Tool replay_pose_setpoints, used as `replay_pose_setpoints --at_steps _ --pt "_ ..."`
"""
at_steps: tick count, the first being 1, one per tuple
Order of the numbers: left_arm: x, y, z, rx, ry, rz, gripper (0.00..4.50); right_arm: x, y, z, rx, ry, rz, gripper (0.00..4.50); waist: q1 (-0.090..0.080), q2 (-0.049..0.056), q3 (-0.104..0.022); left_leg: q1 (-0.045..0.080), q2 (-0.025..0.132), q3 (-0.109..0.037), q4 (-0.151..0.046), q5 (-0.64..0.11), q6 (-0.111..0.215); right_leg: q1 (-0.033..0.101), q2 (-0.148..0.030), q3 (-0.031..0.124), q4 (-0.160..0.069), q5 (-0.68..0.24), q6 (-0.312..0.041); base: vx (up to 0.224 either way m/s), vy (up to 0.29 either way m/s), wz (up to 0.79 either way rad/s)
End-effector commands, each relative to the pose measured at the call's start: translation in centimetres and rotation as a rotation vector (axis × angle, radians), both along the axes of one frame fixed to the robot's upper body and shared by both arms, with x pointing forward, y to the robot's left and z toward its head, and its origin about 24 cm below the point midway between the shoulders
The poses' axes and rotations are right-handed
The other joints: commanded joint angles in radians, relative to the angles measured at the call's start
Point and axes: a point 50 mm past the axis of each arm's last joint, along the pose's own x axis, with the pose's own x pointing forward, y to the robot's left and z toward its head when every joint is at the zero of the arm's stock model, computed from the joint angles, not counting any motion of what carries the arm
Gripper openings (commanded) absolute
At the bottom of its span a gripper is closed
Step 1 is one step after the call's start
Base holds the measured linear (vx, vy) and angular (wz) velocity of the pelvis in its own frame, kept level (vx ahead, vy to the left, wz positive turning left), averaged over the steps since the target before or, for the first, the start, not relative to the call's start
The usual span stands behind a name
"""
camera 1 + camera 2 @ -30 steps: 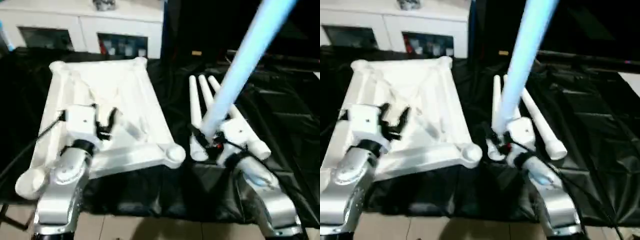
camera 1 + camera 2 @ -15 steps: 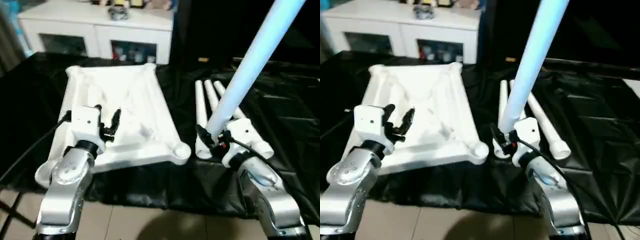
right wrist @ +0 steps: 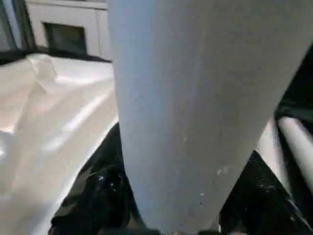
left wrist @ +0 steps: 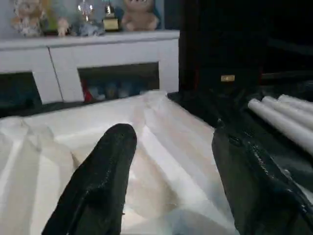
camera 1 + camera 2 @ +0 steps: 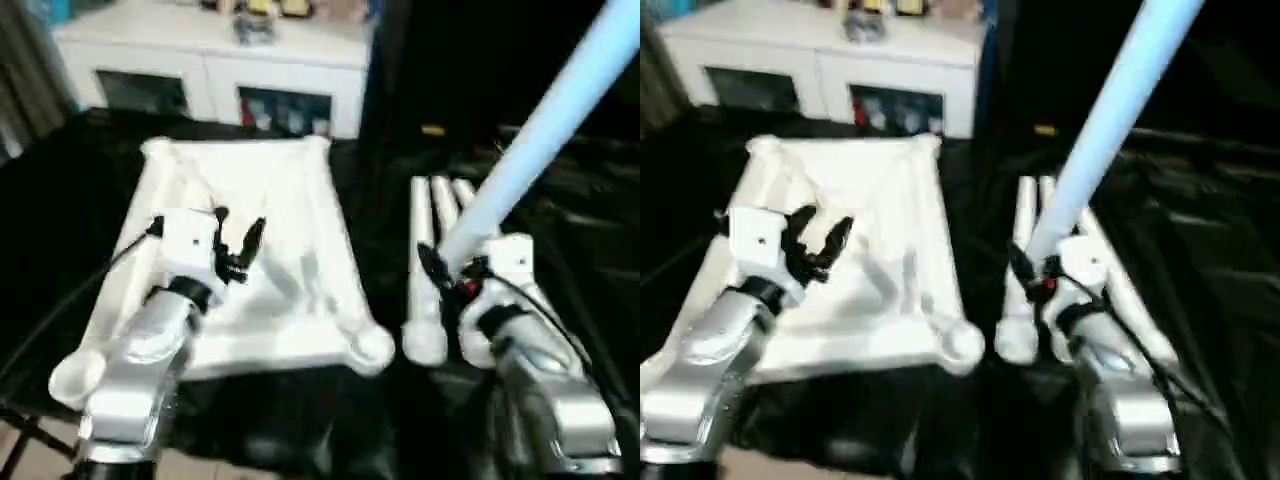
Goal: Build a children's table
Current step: Move to table
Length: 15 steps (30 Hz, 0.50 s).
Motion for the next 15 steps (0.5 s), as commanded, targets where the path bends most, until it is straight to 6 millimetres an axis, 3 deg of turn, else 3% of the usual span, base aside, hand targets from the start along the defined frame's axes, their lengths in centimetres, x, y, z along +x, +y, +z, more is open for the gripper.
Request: replay_pose_setpoints --at_steps 1,2,3,5,7,8,11,15 --pt "-0.1 -0.7 -0.2 -0.001 0.026 -0.106 2.88 -0.3 0.1 0.4 0.009 -0.006 0.026 1.89 0.003 0.026 -0.059 0.025 0.086 -0.019 -0.062 0.254 0.075 0.013 -0.080 0.040 -0.043 0.358 -0.192 0.063 0.007 0.03" --pt "-0.2 -1.1 -0.5 0.015 0.054 -0.183 2.88 -0.6 0.4 0.7 0.026 -0.008 0.069 1.89 0.001 0.020 -0.061 0.019 0.083 -0.015 -0.062 0.271 0.074 0.019 -0.081 0.042 -0.039 0.391 -0.199 0.054 0.025 0.09" --pt "-0.1 -1.1 -0.6 0.020 0.061 -0.204 2.88 -0.7 0.5 0.7 0.033 -0.009 0.088 1.89 0.010 0.017 -0.057 0.009 0.072 -0.003 -0.066 0.243 0.072 0.023 -0.085 0.045 -0.045 0.393 -0.200 0.000 0.000 0.00" --pt "-0.2 -1.6 -0.8 0.038 0.084 -0.309 2.88 -1.1 0.8 1.0 0.043 -0.005 0.143 1.89 0.020 0.019 -0.045 0.005 0.073 0.009 -0.083 0.072 0.054 0.024 -0.096 0.048 -0.062 0.267 -0.202 0.000 0.000 0.00" --pt "-0.5 -2.2 -1.1 0.051 0.123 -0.450 2.88 -1.3 1.1 1.2 0.051 0.005 0.197 1.89 0.018 0.019 -0.036 0.014 0.081 0.015 -0.105 -0.121 0.011 0.022 -0.100 0.049 -0.076 0.077 -0.194 0.000 0.000 0.00" --pt "-0.7 -2.4 -1.4 0.046 0.167 -0.538 2.88 -1.4 1.1 1.4 0.061 0.019 0.221 1.89 0.018 0.028 -0.032 0.017 0.080 0.018 -0.113 -0.176 -0.004 0.020 -0.103 0.051 -0.084 -0.002 -0.186 0.000 0.000 0.00" --pt "-1.1 -2.4 -1.8 0.076 0.219 -0.658 2.88 -1.4 1.3 1.7 0.056 0.023 0.266 1.89 0.013 0.020 -0.025 0.018 0.080 0.026 -0.123 -0.241 -0.022 0.015 -0.109 0.056 -0.099 -0.142 -0.162 0.000 0.000 0.00" --pt "-1.3 -2.2 -2.5 0.167 0.256 -0.784 2.88 -1.6 1.2 2.0 0.055 0.042 0.342 1.89 0.015 0.020 -0.028 0.015 0.079 0.029 -0.122 -0.204 -0.016 0.013 -0.111 0.059 -0.105 -0.172 -0.136 0.000 0.000 0.00"
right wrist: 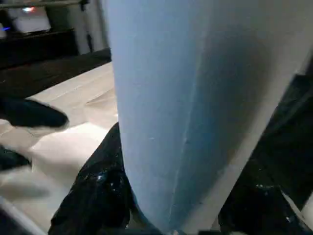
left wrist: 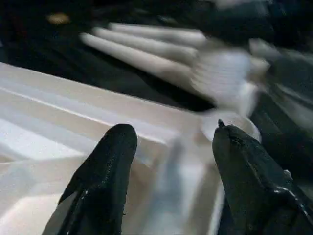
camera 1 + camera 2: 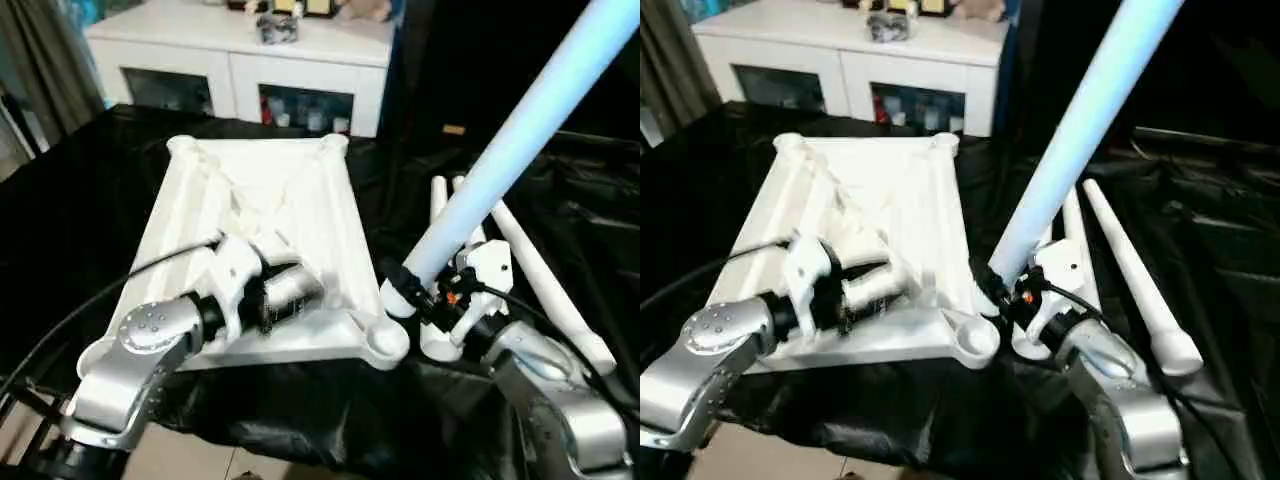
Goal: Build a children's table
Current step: Move to table
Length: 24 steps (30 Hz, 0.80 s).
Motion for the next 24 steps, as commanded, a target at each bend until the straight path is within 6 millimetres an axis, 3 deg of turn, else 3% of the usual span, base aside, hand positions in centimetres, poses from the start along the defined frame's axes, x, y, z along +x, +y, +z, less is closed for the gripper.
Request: replay_pose_setpoints --at_steps 1,5,10,16,17,20,22,24 --pt "0.0 -0.2 -0.1 0.038 -0.002 -0.072 2.88 0.1 0.2 0.9 0.006 -0.022 0.041 1.89 -0.003 0.006 -0.037 0.011 0.069 -0.025 -0.102 -0.199 -0.019 0.023 -0.087 0.057 -0.097 -0.173 -0.146 0.000 0.000 0.00" --pt "-0.5 -0.1 -1.8 0.194 0.031 -0.211 2.88 -0.6 0.1 0.7 -0.045 0.005 0.132 1.89 -0.002 0.006 -0.043 0.009 0.068 -0.021 -0.102 -0.161 -0.006 0.026 -0.083 0.055 -0.095 -0.096 -0.152 0.000 0.000 0.00" --pt "0.0 0.0 -2.5 0.233 0.041 -0.226 2.88 -0.7 -0.1 0.7 -0.053 0.017 0.142 1.89 0.000 0.006 -0.050 0.006 0.072 -0.017 -0.096 -0.087 0.018 0.027 -0.085 0.048 -0.081 0.049 -0.199 0.000 0.000 0.00" --pt "0.2 0.0 -2.7 0.242 0.052 -0.244 2.60 -1.1 0.2 0.4 -0.062 0.018 0.163 1.89 -0.001 0.008 -0.045 0.007 0.076 -0.016 -0.101 -0.134 0.009 0.026 -0.087 0.049 -0.087 -0.006 -0.206 0.000 0.000 0.00" --pt "0.1 0.0 -3.3 0.241 0.055 -0.240 2.50 -1.2 0.2 0.1 -0.065 0.020 0.156 1.89 -0.004 0.003 -0.044 0.008 0.076 -0.015 -0.102 -0.147 0.006 0.025 -0.086 0.049 -0.089 -0.025 -0.206 0.000 0.000 0.00" --pt "0.1 0.0 -3.8 0.248 0.062 -0.227 2.30 -1.3 0.4 0.0 -0.064 0.025 0.153 1.89 -0.001 0.003 -0.042 0.008 0.077 -0.014 -0.103 -0.164 0.000 0.025 -0.089 0.051 -0.094 -0.072 -0.198 0.000 0.000 0.00" --pt "0.0 0.1 -4.2 0.256 0.063 -0.223 2.17 -1.4 0.8 0.1 -0.048 0.026 0.163 1.89 0.000 0.013 -0.041 0.008 0.079 -0.017 -0.107 -0.187 -0.009 0.022 -0.089 0.052 -0.096 -0.098 -0.191 0.000 0.000 0.00" --pt "0.2 0.0 -3.8 0.239 0.066 -0.225 1.98 -1.3 1.0 0.3 -0.036 0.028 0.171 1.89 0.000 0.002 -0.041 0.008 0.079 -0.016 -0.107 -0.190 -0.010 0.022 -0.090 0.052 -0.096 -0.100 -0.191 0.000 0.000 0.00"
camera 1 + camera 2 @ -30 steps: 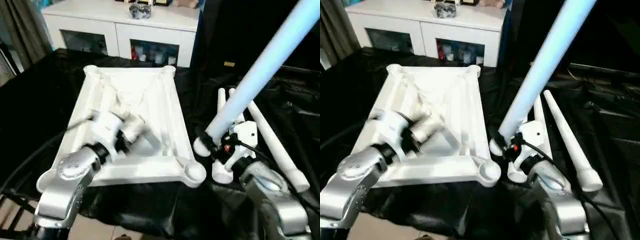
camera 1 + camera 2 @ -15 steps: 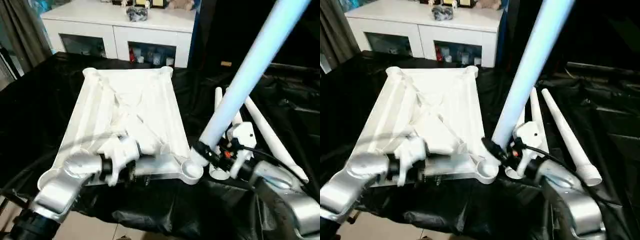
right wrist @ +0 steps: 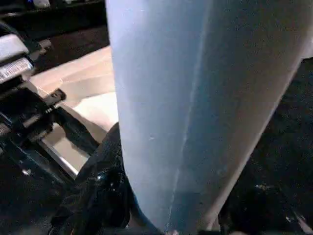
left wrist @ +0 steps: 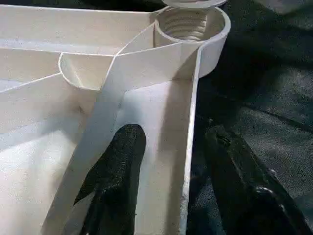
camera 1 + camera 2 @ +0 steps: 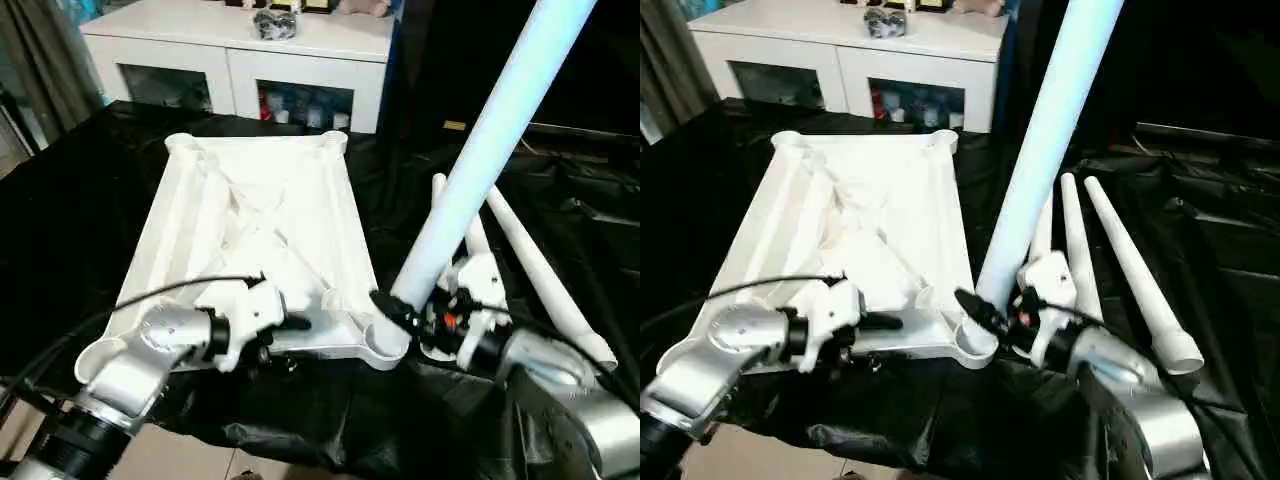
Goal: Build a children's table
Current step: Insert table leg to table base
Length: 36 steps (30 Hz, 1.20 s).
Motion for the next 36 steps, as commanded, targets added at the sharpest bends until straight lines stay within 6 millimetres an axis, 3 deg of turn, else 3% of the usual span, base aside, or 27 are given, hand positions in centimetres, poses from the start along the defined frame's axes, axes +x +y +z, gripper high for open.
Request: replay_pose_setpoints --at_steps 1,4,5,6,8,9,10,11,12,15,16,17,19,22,23,24,25,27,30,35,36 --pt "0.1 0.1 0.0 0.003 0.005 -0.004 1.88 0.1 0.5 0.9 0.014 -0.030 0.020 1.89 0.000 0.002 -0.041 0.013 0.072 -0.026 -0.093 -0.203 -0.009 0.027 -0.091 0.055 -0.087 -0.103 -0.191 0.000 0.000 0.00" --pt "0.6 0.8 0.5 0.011 0.003 -0.010 1.75 0.3 1.2 0.8 0.026 -0.032 0.041 1.89 -0.001 -0.001 -0.041 0.011 0.072 -0.026 -0.094 -0.192 -0.008 0.026 -0.090 0.054 -0.085 -0.087 -0.192 0.000 0.000 0.00" --pt "0.6 0.9 0.5 0.004 0.013 -0.005 1.60 0.4 1.3 0.6 0.024 -0.034 0.043 1.89 -0.002 0.003 -0.041 0.011 0.068 -0.025 -0.094 -0.190 -0.010 0.025 -0.089 0.054 -0.085 -0.093 -0.193 0.000 0.000 0.00" --pt "0.4 1.1 0.4 0.017 0.017 -0.024 1.52 0.4 1.4 0.2 -0.013 -0.046 0.052 1.89 -0.004 -0.018 -0.040 0.010 0.071 -0.023 -0.094 -0.185 -0.008 0.028 -0.091 0.054 -0.087 -0.098 -0.188 0.000 0.000 0.00" --pt "0.3 1.1 0.5 0.024 0.013 -0.041 1.43 0.3 1.6 0.1 -0.025 -0.040 0.074 1.89 -0.003 -0.023 -0.040 0.010 0.071 -0.022 -0.095 -0.173 -0.003 0.027 -0.090 0.054 -0.085 -0.101 -0.183 0.000 0.000 0.00" --pt "0.4 0.9 0.5 0.024 0.012 -0.041 1.27 0.3 1.4 0.2 -0.014 -0.034 0.072 1.89 0.001 -0.012 -0.042 0.012 0.072 -0.023 -0.093 -0.154 0.000 0.026 -0.093 0.054 -0.083 -0.085 -0.183 0.000 0.000 0.00" --pt "0.6 0.7 0.4 0.029 0.007 -0.037 1.16 0.3 1.2 0.2 -0.013 -0.033 0.074 1.89 0.002 0.010 -0.042 0.013 0.074 -0.026 -0.094 -0.157 -0.006 0.023 -0.093 0.054 -0.078 -0.065 -0.188 0.000 0.000 0.00" --pt "0.7 0.7 0.3 0.033 0.005 -0.034 1.16 0.3 1.1 0.2 -0.020 -0.036 0.079 1.89 -0.002 0.001 -0.040 0.015 0.075 -0.023 -0.095 -0.172 -0.009 0.021 -0.089 0.053 -0.085 -0.063 -0.188 0.000 0.000 0.00" --pt "0.7 0.6 0.3 0.032 0.006 -0.033 1.08 0.3 1.0 0.3 -0.030 -0.044 0.075 1.89 0.000 0.008 -0.041 0.017 0.074 -0.024 -0.096 -0.186 -0.017 0.023 -0.088 0.053 -0.081 -0.048 -0.193 0.000 0.000 0.00" --pt "0.8 0.3 0.2 0.040 0.008 -0.054 0.73 0.5 0.8 0.6 -0.029 -0.054 0.061 1.89 -0.001 -0.004 -0.038 0.014 0.071 -0.019 -0.096 -0.206 -0.020 0.026 -0.091 0.056 -0.086 -0.068 -0.193 0.000 0.000 0.00" --pt "1.0 0.2 0.1 0.045 0.004 -0.053 0.66 0.5 0.8 0.7 -0.024 -0.056 0.051 1.89 0.002 0.009 -0.037 0.016 0.072 -0.021 -0.097 -0.217 -0.024 0.024 -0.094 0.057 -0.088 -0.097 -0.192 0.000 0.000 0.00" --pt "1.1 0.2 0.1 0.042 0.005 -0.049 0.59 0.5 0.7 0.7 -0.027 -0.059 0.043 1.89 -0.001 0.013 -0.036 0.016 0.073 -0.020 -0.097 -0.228 -0.029 0.022 -0.093 0.057 -0.091 -0.110 -0.191 0.000 0.000 0.00" --pt "1.1 0.0 0.1 0.038 0.013 -0.057 0.38 0.4 0.7 0.7 -0.029 -0.061 0.033 1.89 -0.002 0.004 -0.037 0.016 0.074 -0.020 -0.098 -0.234 -0.035 0.026 -0.093 0.057 -0.092 -0.129 -0.189 0.000 0.000 0.00" --pt "0.9 -0.1 0.0 0.055 0.020 -0.081 0.13 0.3 0.5 0.7 -0.027 -0.060 0.023 1.89 0.000 0.006 -0.036 0.012 0.073 -0.018 -0.097 -0.206 -0.023 0.026 -0.093 0.058 -0.092 -0.128 -0.186 0.000 0.000 0.00" --pt "1.0 0.0 -0.2 0.075 0.021 -0.083 0.05 0.3 0.2 0.6 -0.030 -0.056 0.005 1.89 0.001 0.012 -0.037 0.012 0.073 -0.019 -0.096 -0.202 -0.023 0.026 -0.094 0.058 -0.092 -0.126 -0.187 0.000 0.000 0.00" --pt "0.9 0.2 -0.4 0.097 0.023 -0.095 0.00 0.3 0.1 0.5 -0.028 -0.054 -0.004 1.89 0.000 0.010 -0.037 0.011 0.073 -0.018 -0.096 -0.194 -0.019 0.026 -0.092 0.057 -0.091 -0.112 -0.187 0.000 0.000 0.00" --pt "0.9 0.2 -0.4 0.099 0.032 -0.101 0.00 0.3 0.1 0.4 -0.028 -0.054 -0.006 1.89 0.004 0.033 -0.039 0.013 0.073 -0.022 -0.096 -0.195 -0.024 0.025 -0.093 0.056 -0.088 -0.104 -0.189 0.000 0.000 0.00" --pt "0.9 0.2 -0.4 0.100 0.038 -0.104 0.00 0.4 0.1 0.4 -0.028 -0.054 -0.007 1.89 -0.002 0.021 -0.040 0.013 0.074 -0.020 -0.097 -0.199 -0.025 0.026 -0.089 0.055 -0.087 -0.068 -0.197 0.000 0.000 0.00" --pt "1.1 0.0 -0.1 0.089 0.034 -0.105 0.00 0.6 0.0 0.3 -0.030 -0.054 -0.014 1.89 0.000 0.021 -0.041 0.011 0.072 -0.018 -0.093 -0.183 -0.015 0.028 -0.091 0.055 -0.087 -0.054 -0.206 0.000 0.000 0.00" --pt "1.9 0.2 0.2 0.062 0.017 -0.070 0.00 1.3 -0.1 -0.8 -0.047 0.000 0.009 1.89 0.000 0.021 -0.037 0.014 0.073 -0.016 -0.095 -0.202 -0.013 0.024 -0.093 0.055 -0.093 -0.122 -0.211 0.000 0.000 0.00" --pt "2.1 0.3 0.2 0.063 0.010 -0.059 0.00 1.6 -0.1 -1.2 -0.064 0.010 0.017 1.89 0.000 0.015 -0.036 0.013 0.073 -0.015 -0.095 -0.209 -0.013 0.023 -0.095 0.056 -0.096 -0.154 -0.210 0.000 0.000 0.00"
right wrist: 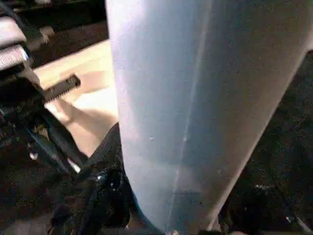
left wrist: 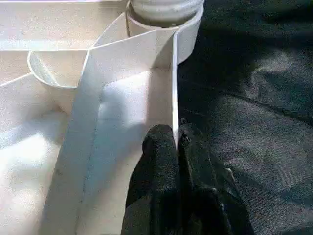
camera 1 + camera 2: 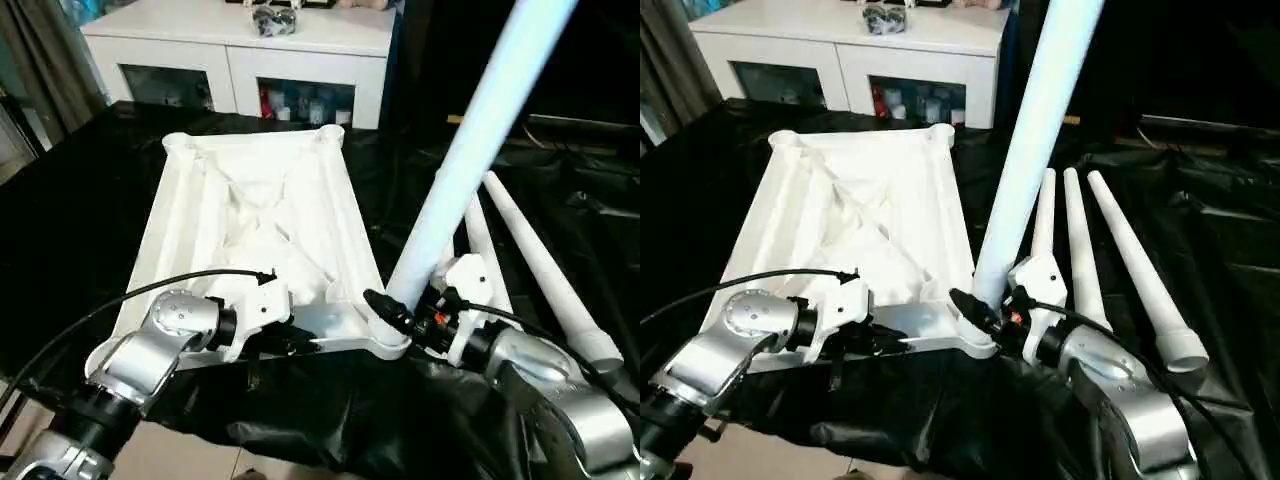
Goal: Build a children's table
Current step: Insert table leg to table base
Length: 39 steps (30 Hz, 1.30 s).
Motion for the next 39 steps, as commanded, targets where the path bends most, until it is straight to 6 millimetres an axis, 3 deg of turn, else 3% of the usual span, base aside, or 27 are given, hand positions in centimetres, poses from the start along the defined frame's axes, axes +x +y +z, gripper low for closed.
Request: replay_pose_setpoints --at_steps 1,2,3,4,6,9,16,25,31,39 --pt "1.0 0.7 -0.1 0.031 -0.022 0.059 0.00 0.7 0.0 -0.4 -0.036 0.000 0.015 1.89 -0.002 -0.005 -0.042 0.011 0.067 -0.027 -0.088 -0.214 -0.012 0.025 -0.093 0.056 -0.095 -0.167 -0.205 0.000 0.000 0.00" --pt "1.3 0.7 -0.2 0.034 -0.033 0.075 0.00 1.0 0.0 -0.7 -0.046 0.011 0.017 1.89 -0.002 -0.011 -0.041 0.011 0.066 -0.027 -0.088 -0.214 -0.011 0.025 -0.094 0.056 -0.096 -0.196 -0.200 0.000 0.000 0.00" --pt "1.5 0.6 -0.1 0.030 -0.037 0.079 0.00 1.3 0.0 -0.7 -0.049 0.009 0.011 1.89 -0.001 -0.007 -0.040 0.012 0.066 -0.026 -0.088 -0.216 -0.013 0.022 -0.094 0.056 -0.098 -0.211 -0.197 0.000 0.000 0.00" --pt "1.6 0.6 -0.1 0.028 -0.038 0.080 0.00 1.4 0.0 -0.8 -0.050 0.008 0.008 1.89 -0.001 -0.010 -0.040 0.014 0.068 -0.027 -0.088 -0.214 -0.016 0.022 -0.096 0.056 -0.099 -0.225 -0.191 0.000 0.000 0.00" --pt "1.9 0.3 0.0 0.022 -0.046 0.080 0.00 2.0 0.0 -0.8 -0.056 0.002 0.001 1.89 0.000 -0.016 -0.041 0.012 0.070 -0.028 -0.090 -0.207 -0.015 0.024 -0.096 0.057 -0.099 -0.221 -0.182 0.000 0.000 0.00" --pt "2.4 -0.2 0.5 0.007 -0.063 0.065 0.00 3.3 -0.3 -0.7 -0.055 0.009 -0.020 1.89 -0.002 -0.016 -0.043 0.012 0.069 -0.027 -0.089 -0.195 -0.013 0.022 -0.097 0.055 -0.096 -0.212 -0.192 0.000 0.000 0.00" --pt "3.0 -0.5 0.8 -0.003 -0.079 0.050 0.00 3.6 -0.7 -1.4 -0.043 0.058 -0.003 1.89 0.001 -0.020 -0.048 0.007 0.069 -0.023 -0.084 -0.135 0.008 0.028 -0.096 0.053 -0.086 -0.082 -0.211 0.000 0.000 0.00" --pt "3.3 -0.5 0.9 -0.024 -0.078 0.061 0.00 3.7 -1.4 -2.3 0.104 0.108 -0.082 1.89 0.000 -0.022 -0.041 0.013 0.074 -0.023 -0.092 -0.206 -0.005 0.021 -0.100 0.055 -0.099 -0.211 -0.204 0.000 0.000 0.00" --pt "3.6 -0.5 1.0 -0.029 -0.090 0.077 0.00 2.7 -1.6 -3.7 0.194 0.142 -0.115 1.89 0.004 -0.021 -0.042 0.011 0.074 -0.023 -0.093 -0.193 0.001 0.021 -0.101 0.055 -0.100 -0.194 -0.199 0.000 0.000 0.00" --pt "4.0 -0.6 1.1 -0.032 -0.099 0.090 0.00 1.6 -1.9 -5.5 0.175 0.139 -0.148 1.89 0.004 -0.019 -0.037 0.011 0.075 -0.025 -0.101 -0.234 -0.007 0.016 -0.102 0.056 -0.112 -0.281 -0.181 0.000 0.000 0.00"
